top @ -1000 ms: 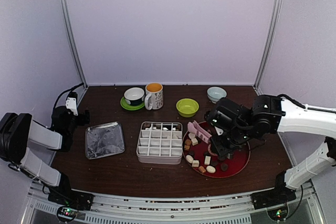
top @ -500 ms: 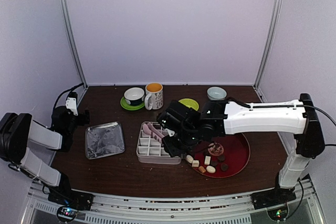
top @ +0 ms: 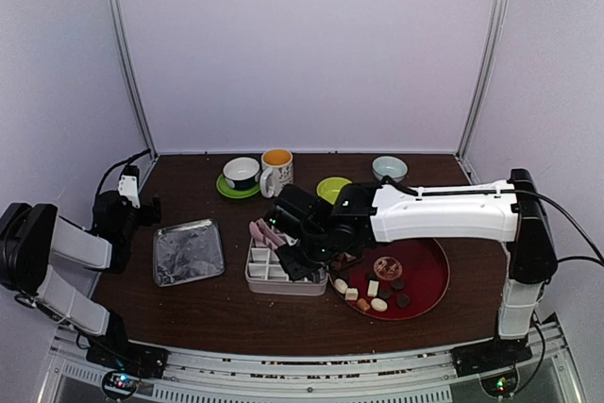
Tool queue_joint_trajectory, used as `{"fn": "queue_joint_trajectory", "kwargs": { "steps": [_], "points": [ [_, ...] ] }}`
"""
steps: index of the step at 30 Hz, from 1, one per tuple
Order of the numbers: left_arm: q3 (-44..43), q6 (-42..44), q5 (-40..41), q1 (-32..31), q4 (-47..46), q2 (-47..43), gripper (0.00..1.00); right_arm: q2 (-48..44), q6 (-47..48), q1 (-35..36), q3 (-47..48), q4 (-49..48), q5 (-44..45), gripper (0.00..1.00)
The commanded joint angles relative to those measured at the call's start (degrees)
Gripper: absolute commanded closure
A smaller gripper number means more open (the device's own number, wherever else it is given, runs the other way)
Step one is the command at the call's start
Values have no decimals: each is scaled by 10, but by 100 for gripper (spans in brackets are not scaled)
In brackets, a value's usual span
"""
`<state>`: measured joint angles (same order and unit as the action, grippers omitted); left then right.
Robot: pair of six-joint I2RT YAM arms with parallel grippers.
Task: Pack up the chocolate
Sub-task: Place the fake chocolate in the empty pocket of the box.
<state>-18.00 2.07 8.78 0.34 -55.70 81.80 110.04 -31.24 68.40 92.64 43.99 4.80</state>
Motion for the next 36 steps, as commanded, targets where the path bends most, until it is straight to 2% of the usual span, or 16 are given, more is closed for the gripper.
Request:
{"fn": "queue_joint_trajectory", "kwargs": {
  "steps": [1, 12, 36],
  "points": [
    [-5, 5, -4, 5, -33, -1, 2, 10, 2, 1, 19, 1, 26, 75],
    [-5, 5, -4, 5, -33, -2, 2, 9, 0, 1, 19, 12, 28, 66],
    [-5, 6, -4, 4, -33, -2, 2, -40, -6, 0, 6, 9, 72, 67]
  ]
}}
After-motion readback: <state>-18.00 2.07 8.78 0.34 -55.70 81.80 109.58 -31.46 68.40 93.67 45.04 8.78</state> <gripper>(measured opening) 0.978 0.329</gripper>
